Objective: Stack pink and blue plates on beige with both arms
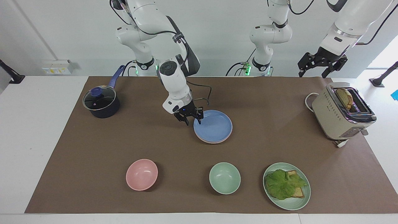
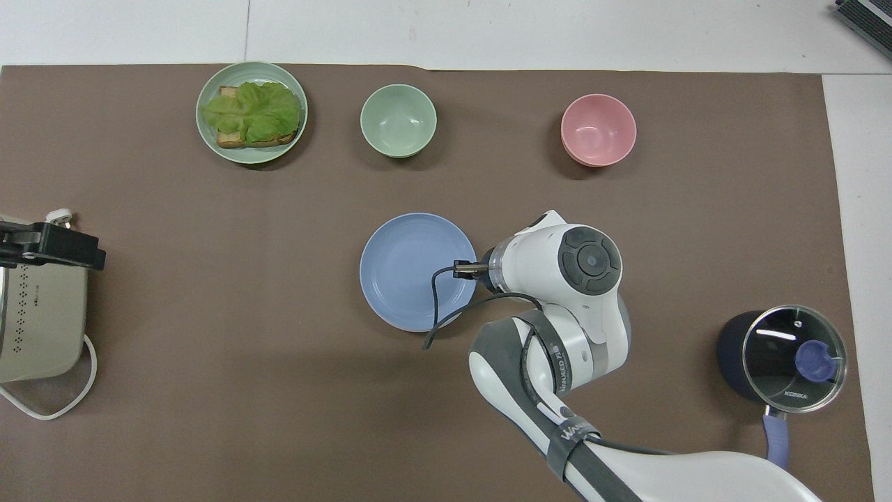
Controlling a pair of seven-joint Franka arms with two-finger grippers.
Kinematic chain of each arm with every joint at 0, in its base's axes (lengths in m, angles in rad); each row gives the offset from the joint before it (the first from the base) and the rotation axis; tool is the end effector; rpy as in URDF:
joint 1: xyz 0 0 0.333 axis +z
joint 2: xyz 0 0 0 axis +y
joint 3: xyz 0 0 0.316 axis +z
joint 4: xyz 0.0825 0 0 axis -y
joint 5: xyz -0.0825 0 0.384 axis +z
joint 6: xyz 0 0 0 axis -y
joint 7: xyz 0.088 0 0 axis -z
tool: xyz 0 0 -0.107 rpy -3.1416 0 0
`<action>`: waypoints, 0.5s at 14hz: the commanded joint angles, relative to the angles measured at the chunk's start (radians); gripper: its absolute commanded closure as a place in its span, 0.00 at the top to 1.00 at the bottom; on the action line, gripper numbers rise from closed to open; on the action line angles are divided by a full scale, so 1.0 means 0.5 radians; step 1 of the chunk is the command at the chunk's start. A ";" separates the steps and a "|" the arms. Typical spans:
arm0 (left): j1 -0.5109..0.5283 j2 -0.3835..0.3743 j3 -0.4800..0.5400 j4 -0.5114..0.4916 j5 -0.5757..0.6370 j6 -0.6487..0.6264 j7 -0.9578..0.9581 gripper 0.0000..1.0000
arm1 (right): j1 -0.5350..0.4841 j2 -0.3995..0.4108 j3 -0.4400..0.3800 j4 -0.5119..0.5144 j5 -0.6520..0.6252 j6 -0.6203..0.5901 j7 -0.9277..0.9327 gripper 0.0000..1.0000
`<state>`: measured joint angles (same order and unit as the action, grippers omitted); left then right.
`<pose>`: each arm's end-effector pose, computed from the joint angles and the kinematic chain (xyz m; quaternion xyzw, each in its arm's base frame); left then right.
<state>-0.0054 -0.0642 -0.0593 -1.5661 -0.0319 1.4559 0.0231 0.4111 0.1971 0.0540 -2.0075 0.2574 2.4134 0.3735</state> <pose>0.5211 -0.0386 0.6514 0.9986 -0.0452 -0.0233 0.0135 0.5446 0.2736 0.3797 -0.9887 0.0422 -0.0534 0.1334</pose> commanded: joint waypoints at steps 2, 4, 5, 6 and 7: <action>0.032 0.000 -0.019 0.031 0.018 -0.046 0.012 1.00 | -0.257 -0.326 0.005 -0.029 -0.280 -0.386 0.038 1.00; 0.032 0.000 -0.019 0.031 0.018 -0.046 0.012 1.00 | -0.358 -0.455 0.009 -0.038 -0.444 -0.592 0.051 1.00; 0.032 0.000 -0.019 0.031 0.018 -0.046 0.012 1.00 | -0.450 -0.522 0.009 -0.029 -0.456 -0.681 0.033 1.00; 0.032 0.000 -0.019 0.031 0.018 -0.046 0.012 1.00 | -0.539 -0.596 0.009 -0.025 -0.456 -0.755 0.017 1.00; 0.032 0.000 -0.019 0.031 0.018 -0.046 0.012 1.00 | -0.625 -0.660 0.009 -0.001 -0.459 -0.829 -0.010 1.00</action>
<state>-0.0054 -0.0642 -0.0593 -1.5661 -0.0319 1.4555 0.0231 0.1753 -0.0626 0.0451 -2.0015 0.0498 2.0555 0.3734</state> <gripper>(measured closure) 0.000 0.000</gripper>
